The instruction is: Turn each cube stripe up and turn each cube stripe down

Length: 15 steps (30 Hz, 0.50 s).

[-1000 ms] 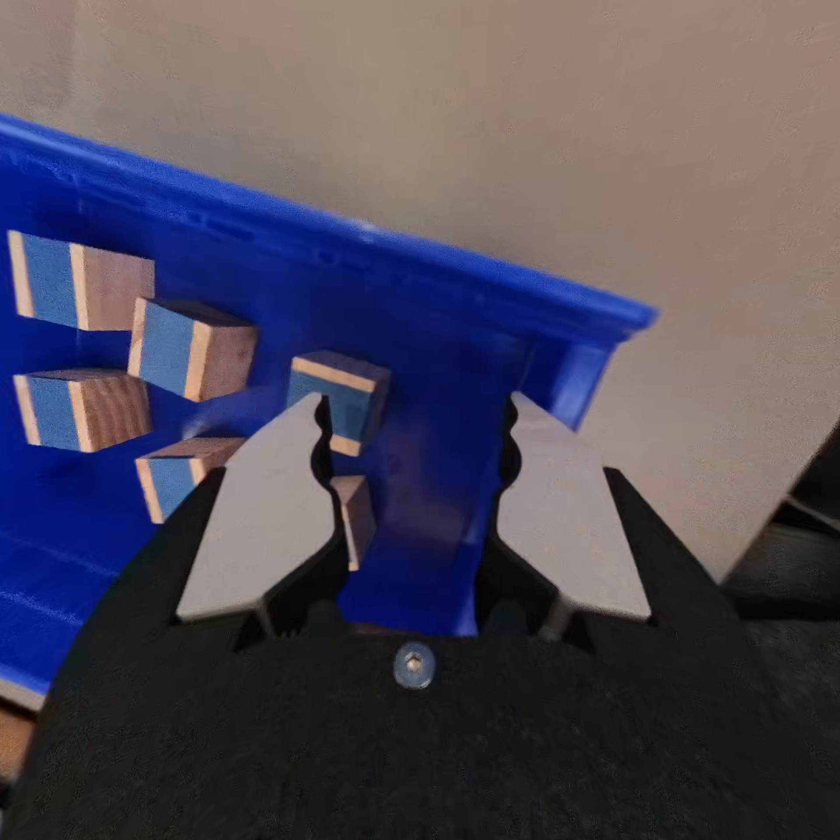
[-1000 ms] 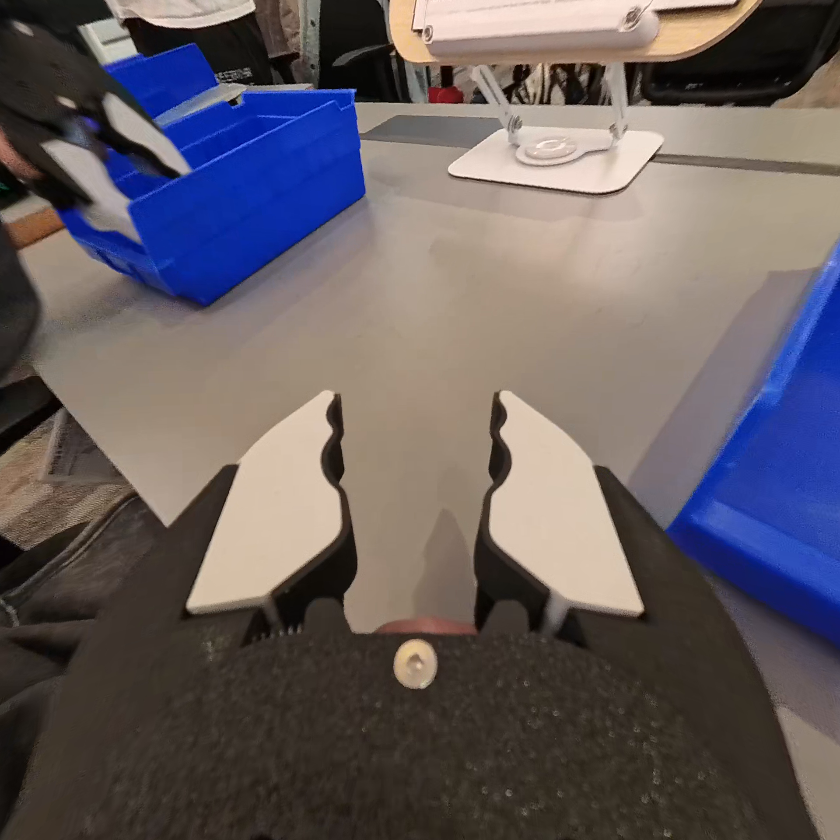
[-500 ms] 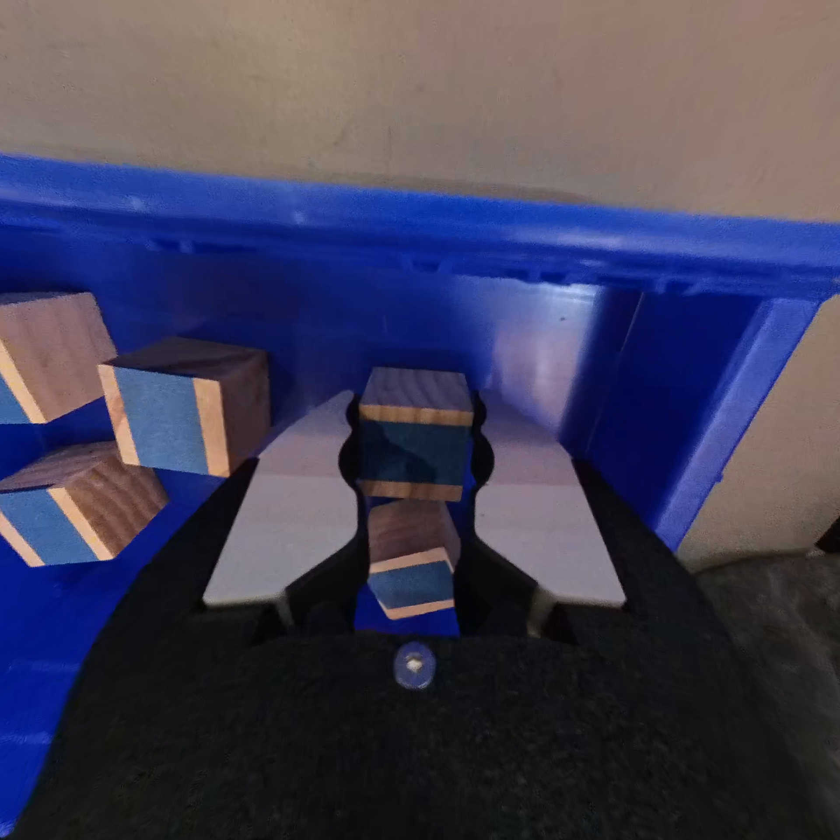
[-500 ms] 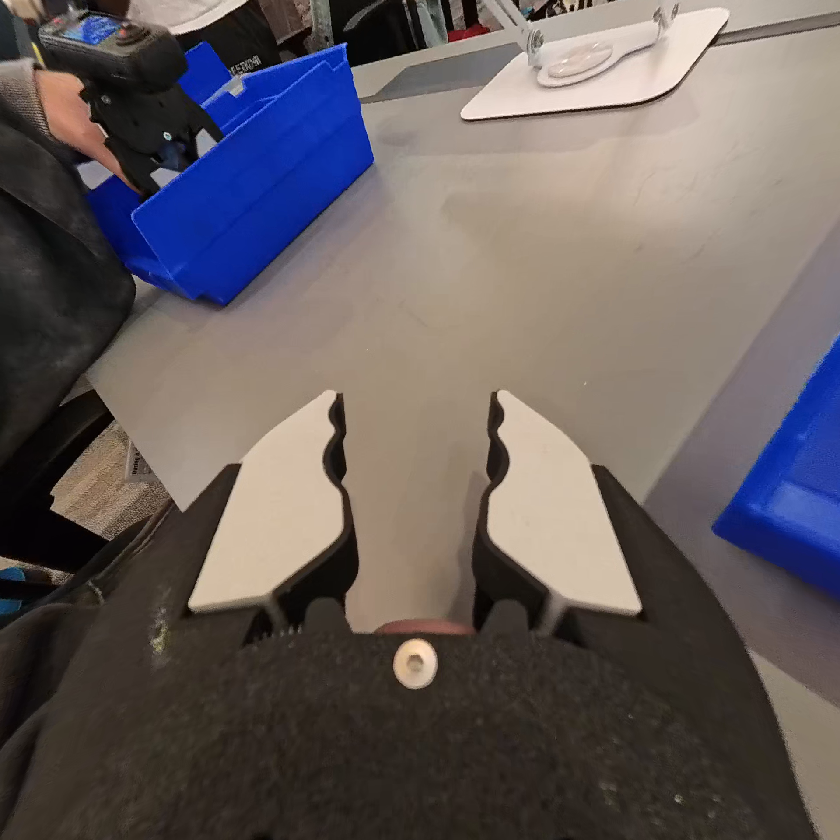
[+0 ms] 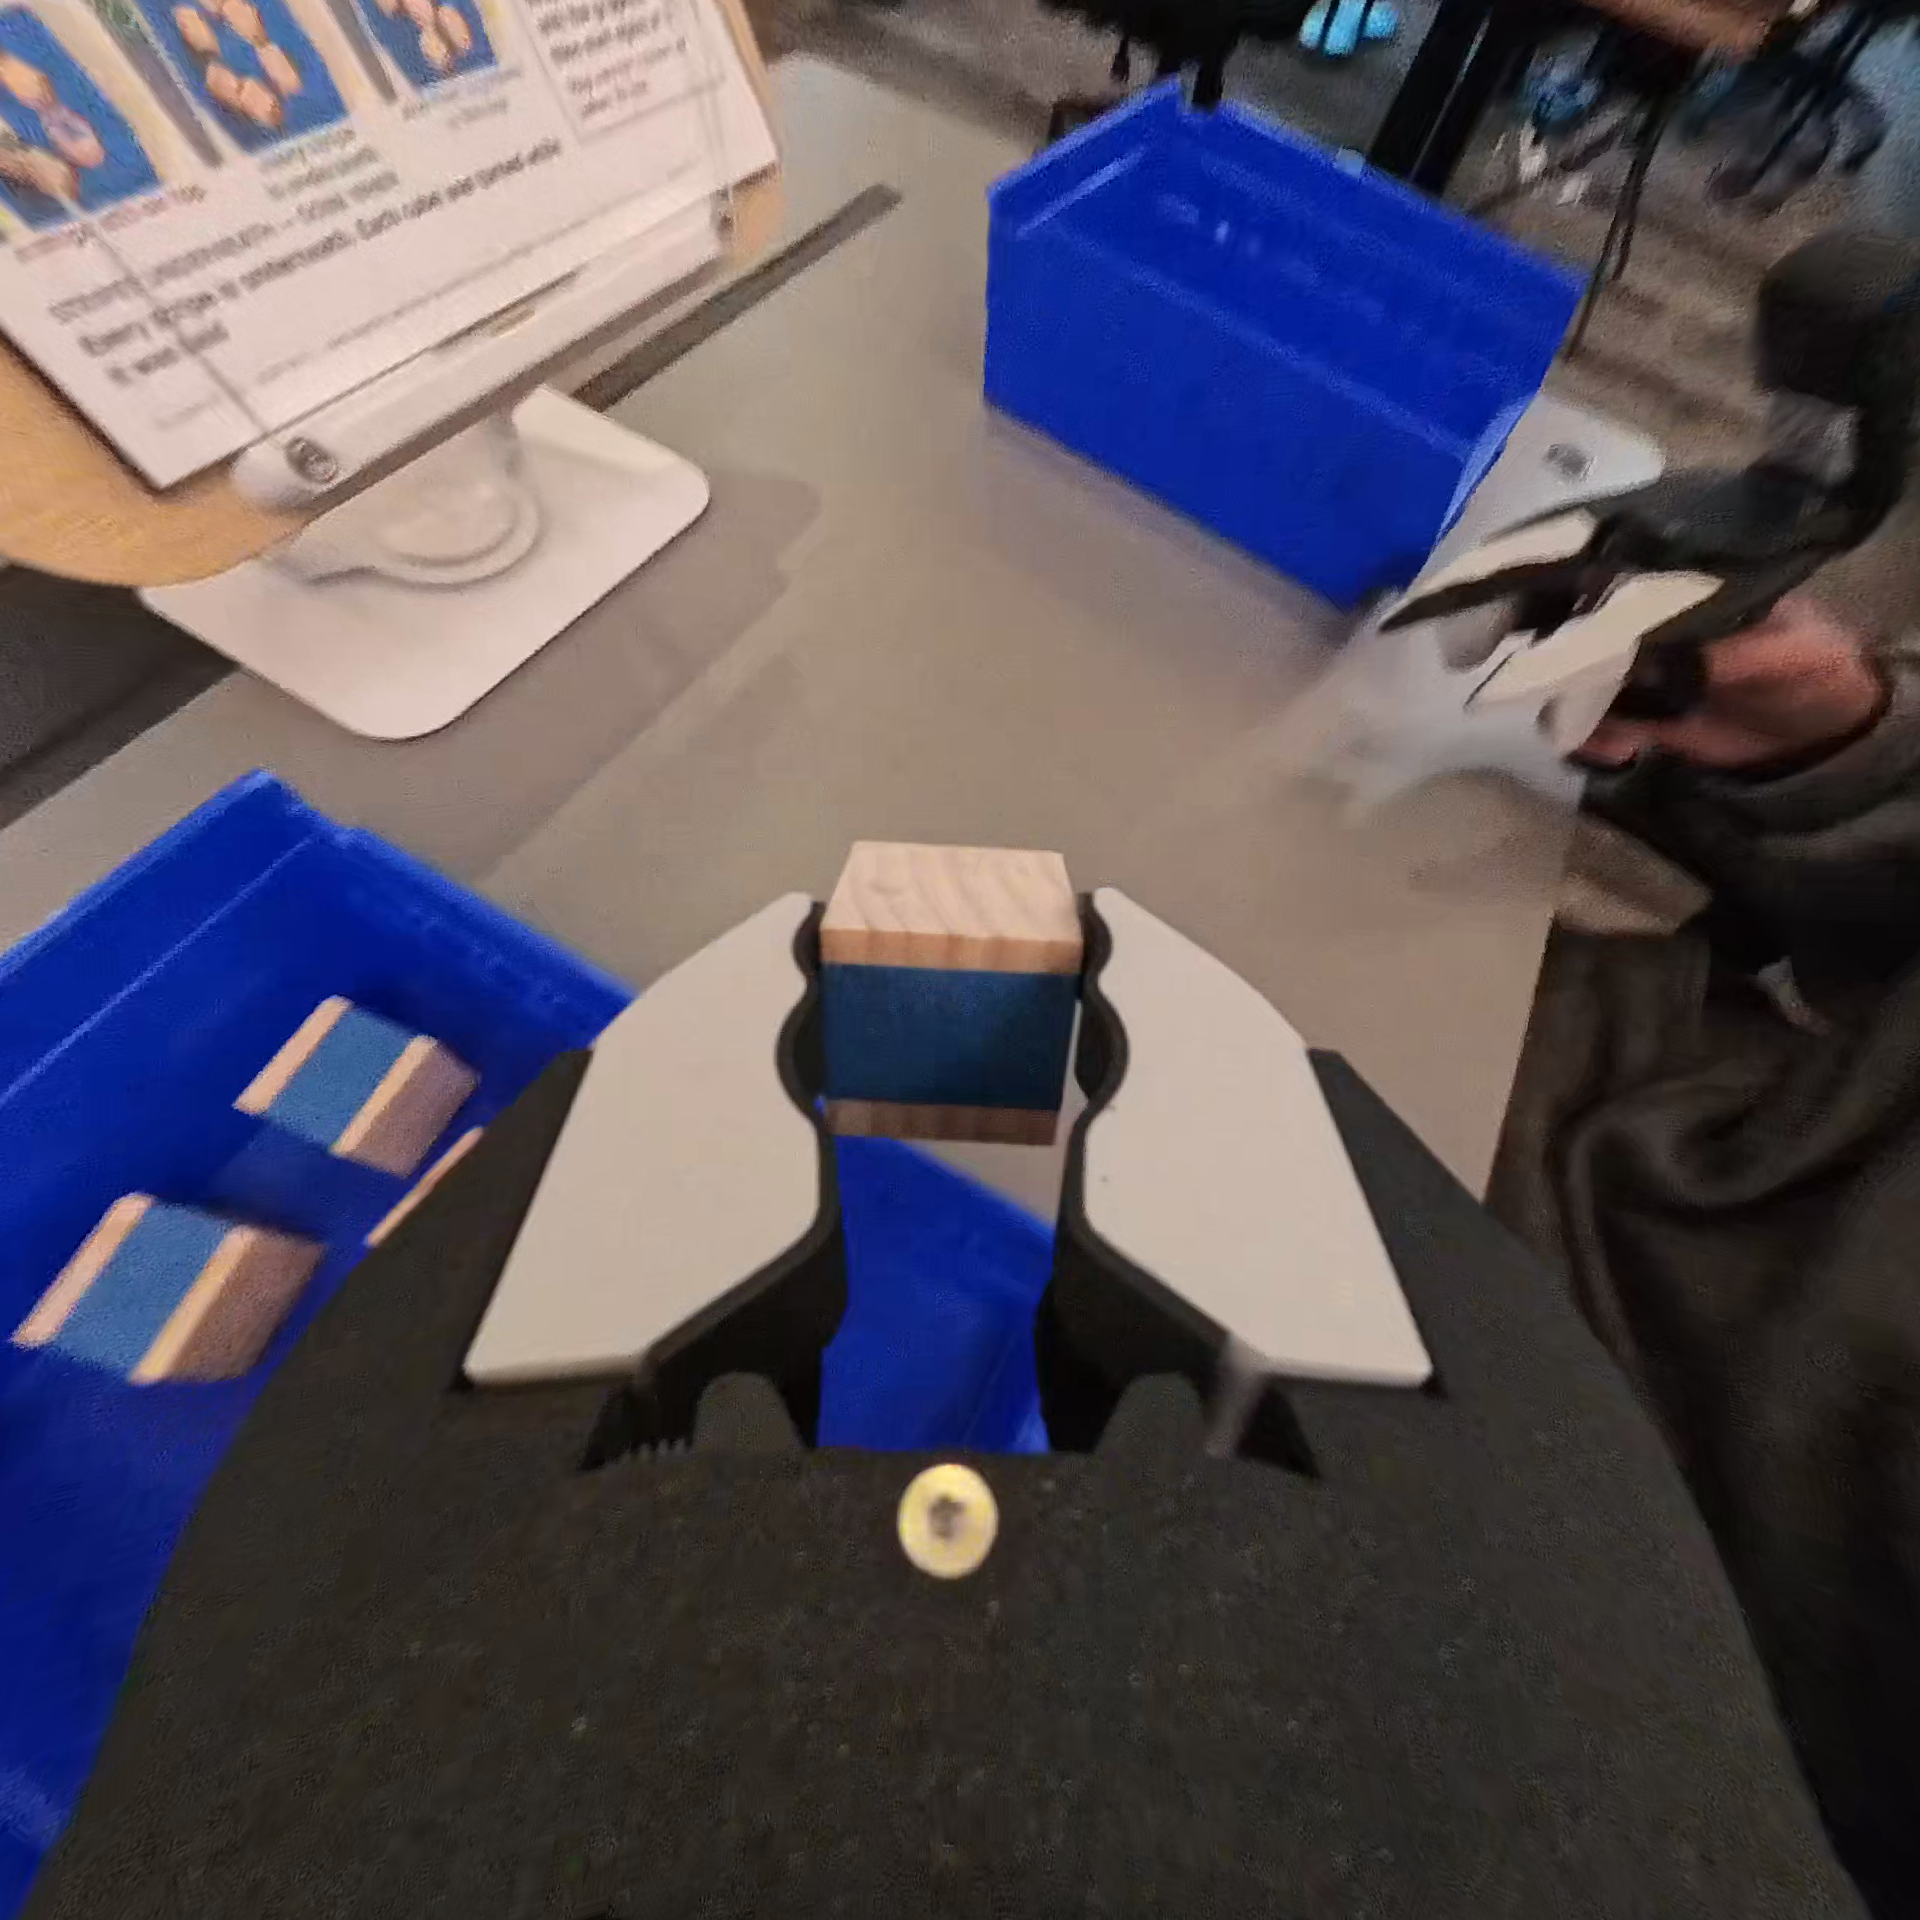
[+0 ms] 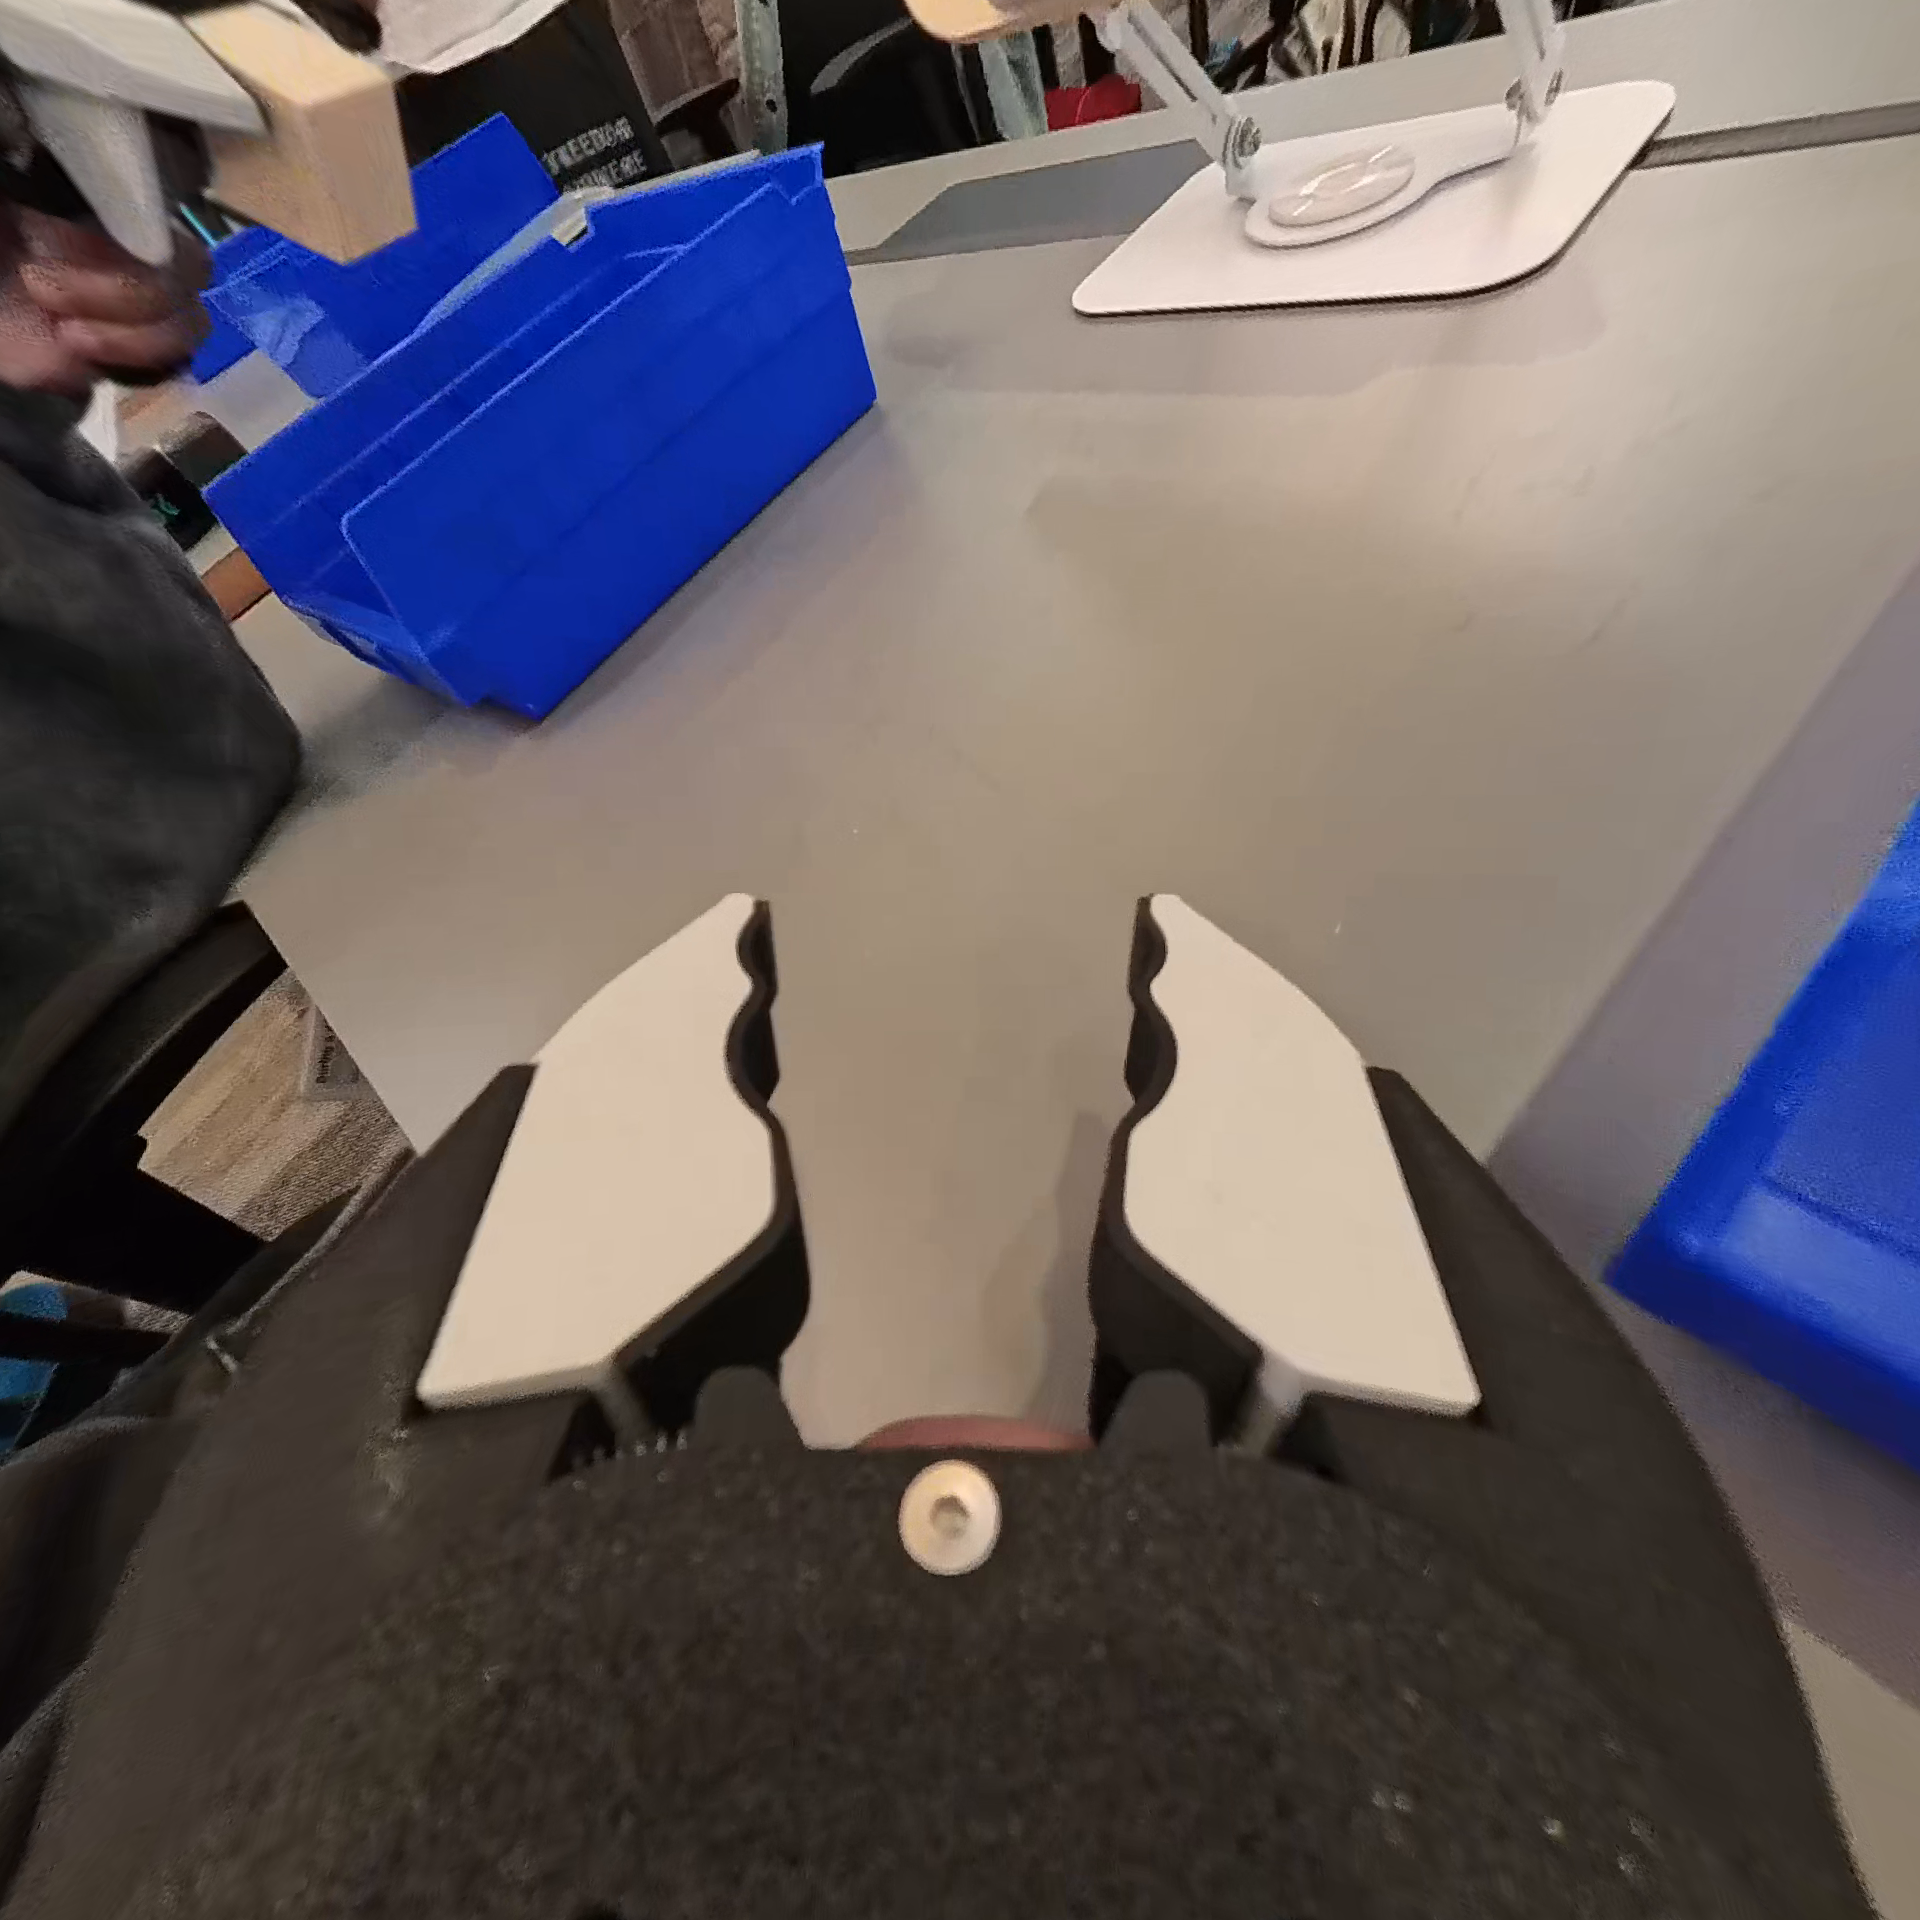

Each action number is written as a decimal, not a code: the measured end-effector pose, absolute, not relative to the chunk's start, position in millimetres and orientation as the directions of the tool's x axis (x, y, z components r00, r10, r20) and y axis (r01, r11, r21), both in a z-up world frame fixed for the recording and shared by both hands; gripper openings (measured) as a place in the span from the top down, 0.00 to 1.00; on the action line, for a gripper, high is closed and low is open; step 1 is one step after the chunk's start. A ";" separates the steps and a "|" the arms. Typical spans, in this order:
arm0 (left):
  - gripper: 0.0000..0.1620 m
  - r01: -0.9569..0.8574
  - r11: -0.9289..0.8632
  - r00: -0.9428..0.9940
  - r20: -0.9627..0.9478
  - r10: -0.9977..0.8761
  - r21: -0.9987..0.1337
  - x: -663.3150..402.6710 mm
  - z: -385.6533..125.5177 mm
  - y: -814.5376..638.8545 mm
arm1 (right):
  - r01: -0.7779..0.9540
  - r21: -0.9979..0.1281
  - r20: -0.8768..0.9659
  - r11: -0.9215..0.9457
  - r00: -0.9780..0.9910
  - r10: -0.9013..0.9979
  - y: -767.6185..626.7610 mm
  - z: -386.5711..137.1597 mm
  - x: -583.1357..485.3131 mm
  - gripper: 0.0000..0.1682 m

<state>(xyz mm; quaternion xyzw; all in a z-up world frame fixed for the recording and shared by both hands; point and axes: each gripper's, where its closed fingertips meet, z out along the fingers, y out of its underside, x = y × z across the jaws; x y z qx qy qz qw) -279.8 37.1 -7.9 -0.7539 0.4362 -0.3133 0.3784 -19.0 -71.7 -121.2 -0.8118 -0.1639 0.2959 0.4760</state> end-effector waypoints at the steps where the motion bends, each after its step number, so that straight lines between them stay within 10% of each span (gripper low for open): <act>1: 0.73 -0.350 -0.367 0.417 0.208 -0.885 -0.862 -260.7 -3.7 29.8 | -0.018 -0.862 -0.341 -0.506 0.760 0.553 -69.8 -120.1 -22.2 0.60; 15: 0.73 0.030 -0.886 -0.150 0.875 -0.461 -0.462 -93.8 11.6 -28.8 | -0.273 -0.475 -0.876 -0.837 0.057 0.479 -47.3 -15.9 -97.4 0.52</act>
